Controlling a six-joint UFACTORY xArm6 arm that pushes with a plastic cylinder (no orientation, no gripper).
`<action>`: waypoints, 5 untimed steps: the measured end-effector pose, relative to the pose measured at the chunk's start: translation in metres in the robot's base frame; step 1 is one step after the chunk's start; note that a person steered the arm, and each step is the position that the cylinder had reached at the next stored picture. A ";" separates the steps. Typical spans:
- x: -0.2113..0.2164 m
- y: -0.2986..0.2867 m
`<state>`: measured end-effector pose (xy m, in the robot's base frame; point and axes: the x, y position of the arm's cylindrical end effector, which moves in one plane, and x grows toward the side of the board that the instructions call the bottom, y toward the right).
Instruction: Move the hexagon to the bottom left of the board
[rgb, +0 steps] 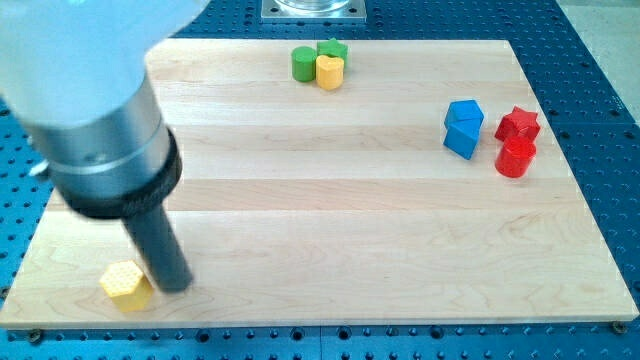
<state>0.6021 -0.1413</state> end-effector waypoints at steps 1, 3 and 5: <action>0.016 0.001; 0.016 -0.039; -0.003 -0.028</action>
<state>0.5993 -0.1692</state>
